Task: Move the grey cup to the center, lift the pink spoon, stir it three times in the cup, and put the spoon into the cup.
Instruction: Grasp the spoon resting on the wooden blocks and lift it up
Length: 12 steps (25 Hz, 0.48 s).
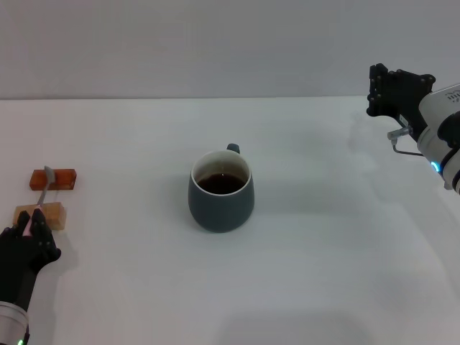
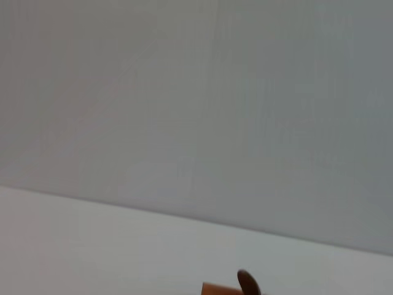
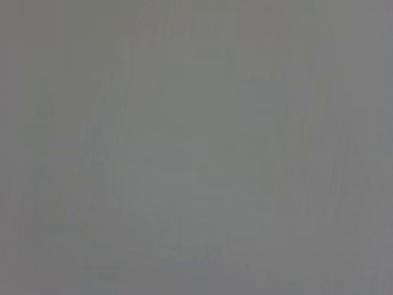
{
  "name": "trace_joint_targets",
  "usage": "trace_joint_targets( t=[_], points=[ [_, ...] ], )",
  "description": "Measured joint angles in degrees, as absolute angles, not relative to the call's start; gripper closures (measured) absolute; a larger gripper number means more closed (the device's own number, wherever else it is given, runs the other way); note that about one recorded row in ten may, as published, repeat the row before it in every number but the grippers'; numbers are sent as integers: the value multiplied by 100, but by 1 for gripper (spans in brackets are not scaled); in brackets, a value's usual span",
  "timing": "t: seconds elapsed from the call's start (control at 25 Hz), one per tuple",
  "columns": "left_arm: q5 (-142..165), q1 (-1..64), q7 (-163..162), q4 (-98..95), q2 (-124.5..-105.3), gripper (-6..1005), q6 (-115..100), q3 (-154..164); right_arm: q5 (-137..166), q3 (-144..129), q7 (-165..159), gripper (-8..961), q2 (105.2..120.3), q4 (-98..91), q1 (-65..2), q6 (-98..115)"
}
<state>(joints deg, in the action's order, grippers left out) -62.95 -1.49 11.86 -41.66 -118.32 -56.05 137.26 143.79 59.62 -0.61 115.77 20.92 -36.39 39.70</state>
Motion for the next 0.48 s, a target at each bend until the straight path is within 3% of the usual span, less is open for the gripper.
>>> trace_joint_targets(
  t=[0.48],
  points=[
    [-5839,-264,864,-4329,-11796,853,-5789,13509,14379,5999,-61,920,11593,2092,-3625,3972]
  ],
)
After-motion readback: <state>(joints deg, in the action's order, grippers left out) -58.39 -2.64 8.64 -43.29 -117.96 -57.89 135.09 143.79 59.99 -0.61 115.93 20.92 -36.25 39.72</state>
